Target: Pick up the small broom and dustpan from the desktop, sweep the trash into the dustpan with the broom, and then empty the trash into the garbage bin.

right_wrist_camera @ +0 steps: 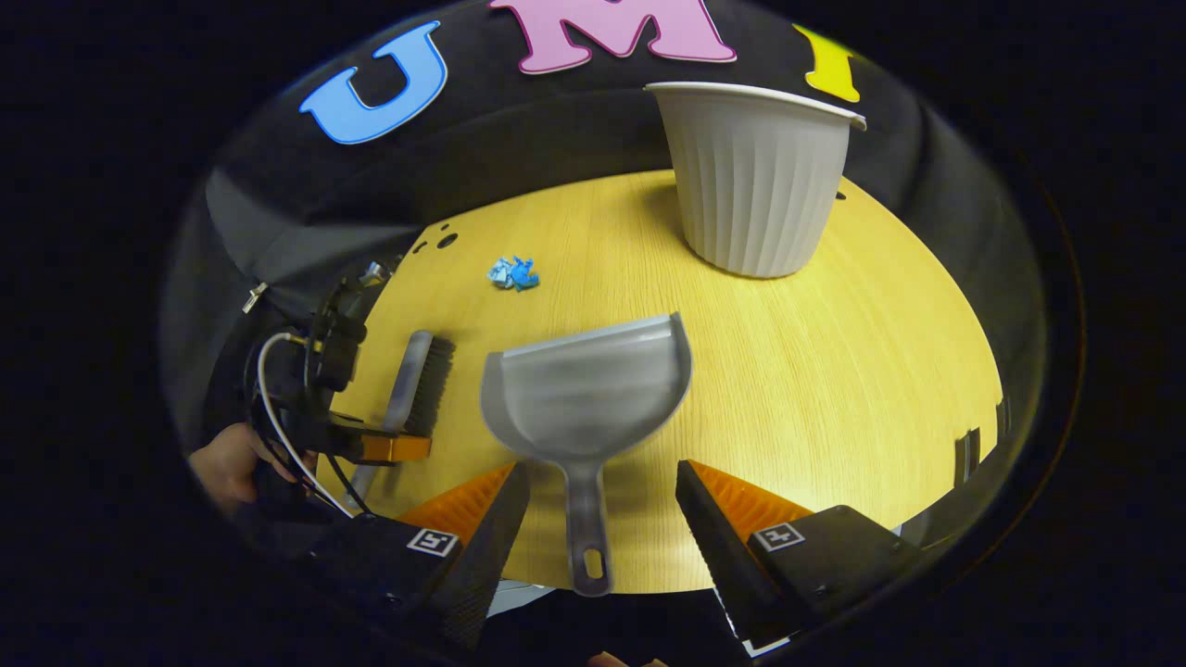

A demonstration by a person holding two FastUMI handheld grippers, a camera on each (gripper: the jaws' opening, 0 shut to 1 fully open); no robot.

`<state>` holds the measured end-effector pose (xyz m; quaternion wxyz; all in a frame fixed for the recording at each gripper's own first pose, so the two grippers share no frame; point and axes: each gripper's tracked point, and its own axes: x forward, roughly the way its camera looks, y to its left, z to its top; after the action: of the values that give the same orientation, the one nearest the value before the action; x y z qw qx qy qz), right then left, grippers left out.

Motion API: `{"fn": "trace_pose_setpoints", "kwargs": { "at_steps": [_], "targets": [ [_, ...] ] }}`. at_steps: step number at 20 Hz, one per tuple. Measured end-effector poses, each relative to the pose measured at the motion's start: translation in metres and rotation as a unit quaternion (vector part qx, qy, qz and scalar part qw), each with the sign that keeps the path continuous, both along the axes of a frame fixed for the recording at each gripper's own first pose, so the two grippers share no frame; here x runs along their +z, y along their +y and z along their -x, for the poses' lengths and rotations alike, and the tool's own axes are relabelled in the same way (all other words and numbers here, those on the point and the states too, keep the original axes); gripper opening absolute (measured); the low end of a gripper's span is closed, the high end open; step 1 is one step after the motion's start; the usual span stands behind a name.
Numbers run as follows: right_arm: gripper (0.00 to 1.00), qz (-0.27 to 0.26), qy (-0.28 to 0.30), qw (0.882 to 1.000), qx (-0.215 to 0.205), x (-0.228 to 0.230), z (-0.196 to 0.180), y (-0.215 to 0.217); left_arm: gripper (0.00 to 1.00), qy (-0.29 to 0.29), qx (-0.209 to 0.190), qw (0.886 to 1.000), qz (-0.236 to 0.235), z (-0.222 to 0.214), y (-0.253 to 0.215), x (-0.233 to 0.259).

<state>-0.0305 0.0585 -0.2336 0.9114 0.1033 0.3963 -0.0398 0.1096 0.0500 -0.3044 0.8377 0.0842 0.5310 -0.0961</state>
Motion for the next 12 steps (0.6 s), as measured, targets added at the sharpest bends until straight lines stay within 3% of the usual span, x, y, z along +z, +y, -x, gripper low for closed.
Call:
{"fn": "trace_pose_setpoints", "kwargs": {
  "at_steps": [4, 12],
  "targets": [
    [0.99, -0.008, 0.045, 0.999, -0.001, -0.028, -0.001, 0.004, 0.26, -0.021, -0.013, 1.000, 0.003, -0.001, 0.000, 0.000],
    [0.99, 0.000, 0.103, 0.995, 0.001, -0.066, -0.012, 0.008, 0.25, -0.078, -0.009, 0.997, 0.024, -0.010, 0.004, 0.031]
  ]
}}
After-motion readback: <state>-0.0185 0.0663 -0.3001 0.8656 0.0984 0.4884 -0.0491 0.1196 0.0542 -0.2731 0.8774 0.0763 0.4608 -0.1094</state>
